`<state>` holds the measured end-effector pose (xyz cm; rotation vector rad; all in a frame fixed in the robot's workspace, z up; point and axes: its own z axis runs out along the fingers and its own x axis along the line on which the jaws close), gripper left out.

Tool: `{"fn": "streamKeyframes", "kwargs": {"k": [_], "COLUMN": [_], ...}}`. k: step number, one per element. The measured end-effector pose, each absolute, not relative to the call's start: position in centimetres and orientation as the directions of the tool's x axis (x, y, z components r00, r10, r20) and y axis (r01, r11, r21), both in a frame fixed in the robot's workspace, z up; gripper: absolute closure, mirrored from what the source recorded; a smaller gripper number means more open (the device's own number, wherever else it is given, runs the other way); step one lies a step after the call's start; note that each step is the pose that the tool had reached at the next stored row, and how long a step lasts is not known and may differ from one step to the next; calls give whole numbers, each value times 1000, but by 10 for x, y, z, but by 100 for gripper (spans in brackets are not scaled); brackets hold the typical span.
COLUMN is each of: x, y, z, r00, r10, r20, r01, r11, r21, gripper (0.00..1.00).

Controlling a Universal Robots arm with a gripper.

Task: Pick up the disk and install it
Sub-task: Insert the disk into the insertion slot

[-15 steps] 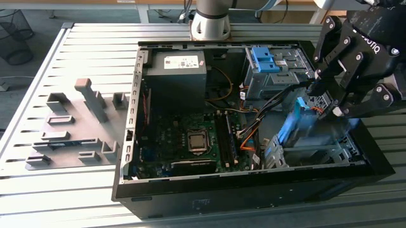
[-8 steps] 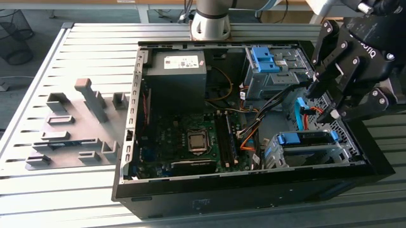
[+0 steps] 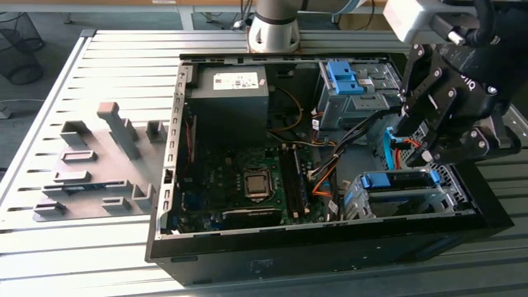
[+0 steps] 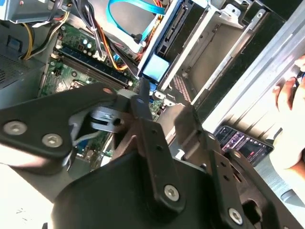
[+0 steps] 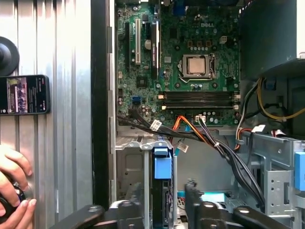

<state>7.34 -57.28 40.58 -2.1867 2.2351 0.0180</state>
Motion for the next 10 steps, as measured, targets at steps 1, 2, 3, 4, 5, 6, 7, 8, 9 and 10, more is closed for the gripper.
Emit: {"fn": "streamKeyframes", "kwargs": {"k": [1, 2, 3, 4, 5, 6, 7, 8, 9, 10], "x": [73, 73, 73, 73, 73, 73, 73, 73, 73, 73], "y": [-573, -573, -573, -573, -573, -573, -573, -573, -573, -573], "z": [404, 402, 400, 399, 397, 395, 393, 391, 389, 388], "r00": [-22, -22, -22, -22, -22, -22, -22, -22, -22, -22], "r10": [-1000, -1000, -1000, -1000, -1000, -1000, -1000, -1000, -1000, -1000], "r20": [-18, -18, -18, -18, -18, -18, -18, -18, -18, -18], "r01": [-1000, -1000, -1000, -1000, -1000, -1000, -1000, -1000, -1000, -1000], "r11": [22, 22, 22, 22, 22, 22, 22, 22, 22, 22], "r21": [-2, -2, -2, -2, -2, -2, -2, -2, -2, -2], "gripper": [58, 58, 64, 70, 70, 76, 82, 82, 87, 89]}}
